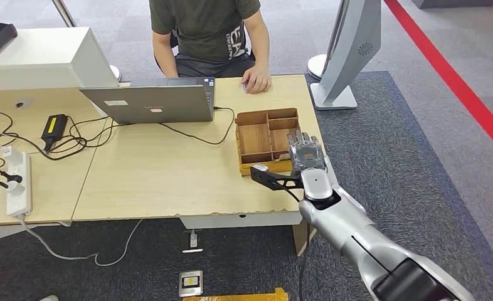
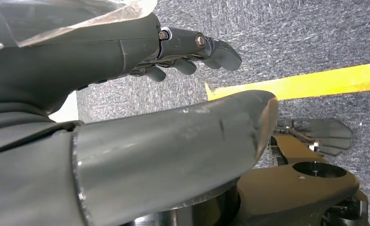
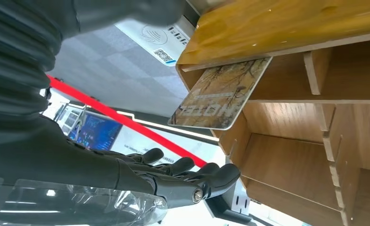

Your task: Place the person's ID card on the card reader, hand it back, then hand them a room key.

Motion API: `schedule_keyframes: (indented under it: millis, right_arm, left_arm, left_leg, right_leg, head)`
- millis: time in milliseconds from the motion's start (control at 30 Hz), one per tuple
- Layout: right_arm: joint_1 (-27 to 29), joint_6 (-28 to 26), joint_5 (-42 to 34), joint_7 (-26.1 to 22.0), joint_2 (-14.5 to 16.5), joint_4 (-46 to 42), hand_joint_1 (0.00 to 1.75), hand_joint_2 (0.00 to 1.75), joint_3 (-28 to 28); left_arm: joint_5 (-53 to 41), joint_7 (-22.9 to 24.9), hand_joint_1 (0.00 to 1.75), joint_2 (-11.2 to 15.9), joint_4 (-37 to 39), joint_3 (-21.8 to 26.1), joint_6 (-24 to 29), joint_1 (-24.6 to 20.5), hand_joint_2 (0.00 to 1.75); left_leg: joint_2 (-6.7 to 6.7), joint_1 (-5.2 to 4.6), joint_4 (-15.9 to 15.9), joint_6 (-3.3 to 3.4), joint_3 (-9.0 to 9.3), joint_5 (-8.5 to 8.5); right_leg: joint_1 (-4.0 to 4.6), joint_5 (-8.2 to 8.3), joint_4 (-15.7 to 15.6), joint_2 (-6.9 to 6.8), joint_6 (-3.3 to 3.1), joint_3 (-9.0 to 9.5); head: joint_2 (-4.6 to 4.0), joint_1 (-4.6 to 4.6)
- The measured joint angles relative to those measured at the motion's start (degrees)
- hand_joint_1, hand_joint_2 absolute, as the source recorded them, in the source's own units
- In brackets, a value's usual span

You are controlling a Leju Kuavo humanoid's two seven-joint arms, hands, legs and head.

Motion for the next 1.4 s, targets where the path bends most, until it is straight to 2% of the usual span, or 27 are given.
schedule_keyframes:
  millis: [267,1167,1400]
  right_arm:
    - [0.4,-2.2,-2.6,-2.7,-0.2,0.0,1.75,1.75,-1.0]
    - [2.2,-3.0,-2.9,-2.7,-0.5,-1.3,1.75,1.75,-2.7]
    - [0.6,-3.7,-1.6,-2.6,-1.4,-5.1,1.75,1.75,-3.1]
  left_arm:
    - [-0.4,0.1,0.00,0.1,0.0,0.0,-0.5,0.0,0.00]
    - [-1.2,0.8,0.00,0.2,0.0,-0.4,-1.7,0.0,0.00]
    - [-1.8,0.8,0.00,0.3,0.0,-0.8,-1.9,0.0,0.00]
  left_leg:
    - [0.00,0.00,0.0,0.00,0.00,0.00]
    - [0.00,0.00,0.0,-0.03,0.00,-0.02]
    - [0.01,0.00,0.0,-0.03,0.01,-0.02]
  right_leg:
    - [0.01,0.00,0.0,0.00,0.00,0.00]
    - [0.01,-0.01,0.0,0.00,-0.01,0.00]
    - [0.00,0.00,0.0,0.00,-0.01,0.00]
  head:
    - [0.00,0.00]
    - [0.00,0.00]
    - [0.00,0.00]
